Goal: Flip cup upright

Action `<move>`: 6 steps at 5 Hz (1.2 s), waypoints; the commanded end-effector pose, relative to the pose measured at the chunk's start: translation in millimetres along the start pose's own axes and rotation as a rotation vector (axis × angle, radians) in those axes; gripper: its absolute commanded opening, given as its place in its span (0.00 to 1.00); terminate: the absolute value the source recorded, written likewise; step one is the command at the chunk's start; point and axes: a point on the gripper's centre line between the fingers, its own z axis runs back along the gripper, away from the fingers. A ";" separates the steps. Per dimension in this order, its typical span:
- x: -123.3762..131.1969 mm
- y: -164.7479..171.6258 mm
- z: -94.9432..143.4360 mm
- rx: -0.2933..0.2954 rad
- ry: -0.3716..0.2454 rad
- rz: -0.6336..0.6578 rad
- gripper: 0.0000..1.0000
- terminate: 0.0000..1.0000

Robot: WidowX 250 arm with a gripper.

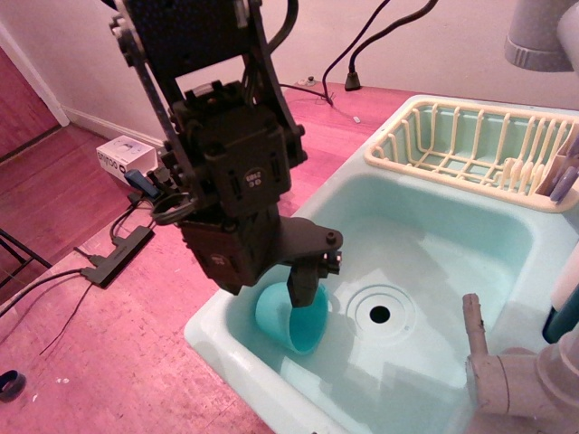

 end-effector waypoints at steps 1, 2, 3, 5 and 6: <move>0.0 0.0 0.0 0.000 0.000 0.000 1.00 0.00; -2.1 10.0 -2.9 0.004 0.012 -0.018 1.00 0.00; -3.2 7.2 -20.6 -0.017 0.017 -0.027 1.00 0.00; -4.6 -3.3 -47.7 -0.093 0.022 -0.053 1.00 0.00; -1.5 -14.0 -49.9 -0.107 0.023 -0.057 0.00 0.00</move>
